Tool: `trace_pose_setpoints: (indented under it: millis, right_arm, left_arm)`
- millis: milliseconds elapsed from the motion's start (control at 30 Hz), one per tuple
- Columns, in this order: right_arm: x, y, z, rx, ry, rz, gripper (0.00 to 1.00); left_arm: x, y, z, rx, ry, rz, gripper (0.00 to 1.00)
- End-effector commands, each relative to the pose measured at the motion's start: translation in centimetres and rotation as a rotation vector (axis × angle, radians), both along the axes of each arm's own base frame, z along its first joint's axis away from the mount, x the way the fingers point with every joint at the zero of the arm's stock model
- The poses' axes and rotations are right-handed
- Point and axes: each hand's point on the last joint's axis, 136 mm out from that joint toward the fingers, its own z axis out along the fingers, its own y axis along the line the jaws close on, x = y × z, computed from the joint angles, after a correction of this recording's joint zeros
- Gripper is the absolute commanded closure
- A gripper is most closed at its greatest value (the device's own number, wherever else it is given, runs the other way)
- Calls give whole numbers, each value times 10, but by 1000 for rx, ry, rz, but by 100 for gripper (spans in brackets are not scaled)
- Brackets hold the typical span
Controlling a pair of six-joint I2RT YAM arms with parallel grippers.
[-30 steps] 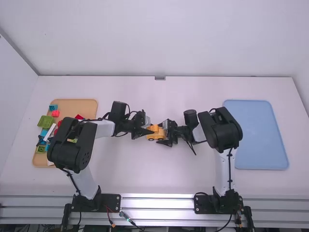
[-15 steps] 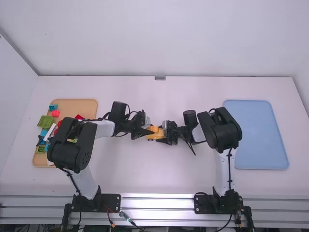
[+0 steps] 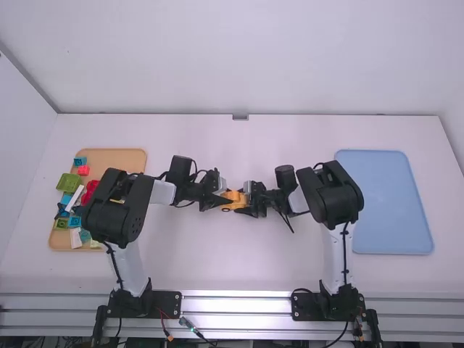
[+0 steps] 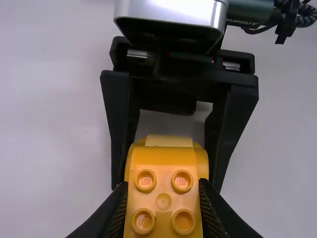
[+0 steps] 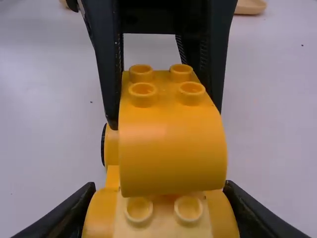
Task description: Assemble lego blocks to make yellow taxi
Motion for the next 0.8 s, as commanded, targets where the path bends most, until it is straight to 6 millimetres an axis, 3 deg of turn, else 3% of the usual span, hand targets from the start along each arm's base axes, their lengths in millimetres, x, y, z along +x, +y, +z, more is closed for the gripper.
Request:
trace_pose_setpoints:
  millis: [0,600,767]
  right_arm:
    - [-3,0,-7,-6,22,3,48]
    - [-3,0,-7,-6,23,3,49]
    - [-3,0,-7,-6,24,3,49]
  left_arm:
    - [-6,-3,-2,-16,15,-23,98]
    - [-8,-11,-15,64,6,-15,98]
    - [-8,-8,-31,100,31,3,98]
